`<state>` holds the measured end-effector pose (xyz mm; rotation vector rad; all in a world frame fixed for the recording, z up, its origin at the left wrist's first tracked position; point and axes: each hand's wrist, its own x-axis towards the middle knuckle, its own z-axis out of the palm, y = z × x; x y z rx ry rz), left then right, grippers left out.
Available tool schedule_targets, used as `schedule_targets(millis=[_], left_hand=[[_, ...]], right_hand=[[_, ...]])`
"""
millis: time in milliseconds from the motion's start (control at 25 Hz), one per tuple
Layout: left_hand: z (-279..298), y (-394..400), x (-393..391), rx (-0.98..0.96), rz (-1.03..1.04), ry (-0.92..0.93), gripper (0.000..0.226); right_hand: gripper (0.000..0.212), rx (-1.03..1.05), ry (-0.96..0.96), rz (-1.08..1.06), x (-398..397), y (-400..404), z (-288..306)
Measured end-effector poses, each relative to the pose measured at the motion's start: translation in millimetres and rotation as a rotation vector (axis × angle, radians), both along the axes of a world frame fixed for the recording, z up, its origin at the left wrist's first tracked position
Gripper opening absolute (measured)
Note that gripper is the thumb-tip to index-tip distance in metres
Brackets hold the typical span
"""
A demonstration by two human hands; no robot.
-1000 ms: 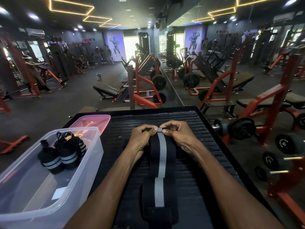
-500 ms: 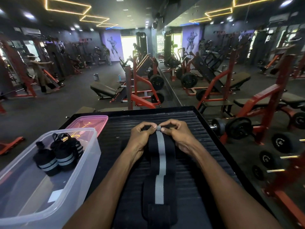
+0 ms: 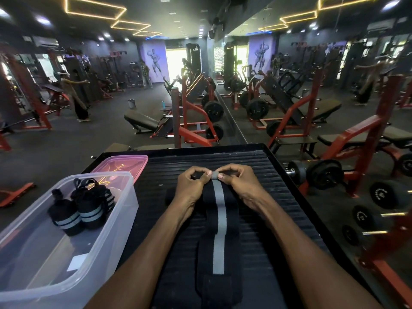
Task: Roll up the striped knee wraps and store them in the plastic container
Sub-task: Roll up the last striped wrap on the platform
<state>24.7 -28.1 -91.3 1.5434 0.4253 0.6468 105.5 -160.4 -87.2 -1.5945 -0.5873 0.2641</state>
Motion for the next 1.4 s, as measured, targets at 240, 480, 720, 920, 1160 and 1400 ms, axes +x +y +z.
schedule_targets(millis=[240,480,720,920,1160,1400], left_hand=[[1.8,0.3,-2.6,-0.042,-0.070,-0.029,0.019],[2.4,3.7,-1.7,-0.082,-0.069,-0.008,0.019],[6.1,0.6,-5.9,-0.021,-0.095,-0.039,0.024],[7.7,-4.3,-8.0,0.125,-0.084,0.006,0.012],[8.1,-0.5,-8.5,0.181,-0.057,-0.036,0.020],[4.7,-0.6,-8.0,0.155,-0.174,-0.010,0.014]], right_hand=[[0.015,0.016,-0.067,-0.002,-2.0,-2.0,5.2],[0.015,0.113,0.070,0.040,0.1,1.9,1.2],[0.009,-0.071,0.124,-0.021,1.0,0.7,0.2],[0.016,0.010,-0.030,-0.034,0.5,-0.7,0.6],[0.015,-0.141,0.132,0.051,2.4,2.5,-3.7],[0.014,-0.008,-0.056,-0.010,0.9,4.8,-2.6]])
